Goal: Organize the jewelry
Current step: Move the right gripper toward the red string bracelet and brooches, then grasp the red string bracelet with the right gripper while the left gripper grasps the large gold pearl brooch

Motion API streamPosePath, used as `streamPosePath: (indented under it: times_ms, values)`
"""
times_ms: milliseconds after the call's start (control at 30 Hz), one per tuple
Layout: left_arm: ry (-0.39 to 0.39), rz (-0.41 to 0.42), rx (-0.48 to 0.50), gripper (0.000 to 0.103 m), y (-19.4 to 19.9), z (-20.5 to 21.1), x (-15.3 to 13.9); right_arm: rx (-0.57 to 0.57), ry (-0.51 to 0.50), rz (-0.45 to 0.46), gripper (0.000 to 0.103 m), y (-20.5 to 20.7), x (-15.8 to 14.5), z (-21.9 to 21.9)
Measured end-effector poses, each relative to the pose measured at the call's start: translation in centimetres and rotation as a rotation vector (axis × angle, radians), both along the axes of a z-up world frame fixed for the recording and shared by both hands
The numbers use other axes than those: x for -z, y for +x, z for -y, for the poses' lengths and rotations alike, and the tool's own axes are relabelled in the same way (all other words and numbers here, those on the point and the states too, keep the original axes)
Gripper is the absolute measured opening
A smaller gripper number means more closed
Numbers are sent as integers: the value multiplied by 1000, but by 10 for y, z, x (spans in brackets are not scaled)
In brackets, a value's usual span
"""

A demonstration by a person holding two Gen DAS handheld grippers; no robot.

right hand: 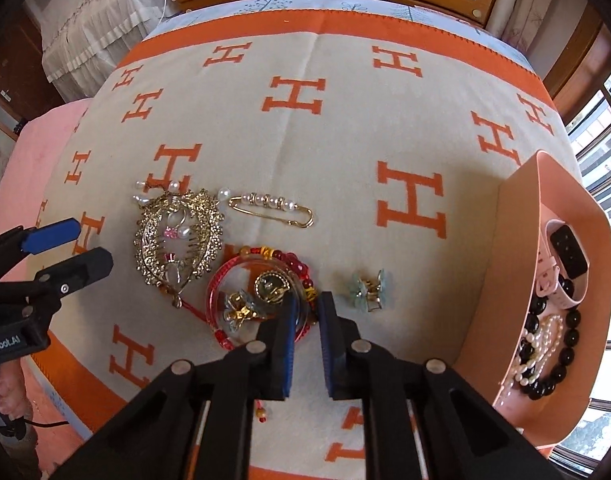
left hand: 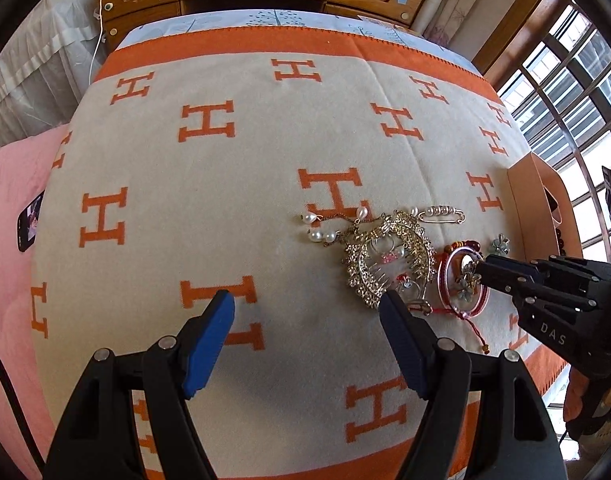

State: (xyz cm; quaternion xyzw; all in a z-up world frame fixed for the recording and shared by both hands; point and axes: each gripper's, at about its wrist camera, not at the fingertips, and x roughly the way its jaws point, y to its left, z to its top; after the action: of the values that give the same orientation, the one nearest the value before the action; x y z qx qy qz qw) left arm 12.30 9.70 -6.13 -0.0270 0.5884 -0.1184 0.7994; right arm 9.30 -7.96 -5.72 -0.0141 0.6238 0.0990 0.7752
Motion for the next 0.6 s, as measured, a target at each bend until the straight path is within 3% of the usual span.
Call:
streamPosePath:
  times_ms: [267, 333, 400, 433, 600]
  values:
    - [76, -37, 36, 63, 27, 31, 5, 40, 142, 47, 10, -12, -24, 23]
    - [97, -60, 38, 49, 33, 37, 10, 44, 159, 65, 10, -15, -32, 28]
    - [101, -90, 37, 42, 39, 41, 15, 49, 175, 74, 8, -18, -38, 34]
    - [110, -82, 36, 40, 40, 43, 14, 49, 184, 77, 0, -18, -40, 37]
    - [146, -94, 48, 38, 47, 52, 16, 38, 220, 80, 0, -24, -46, 45]
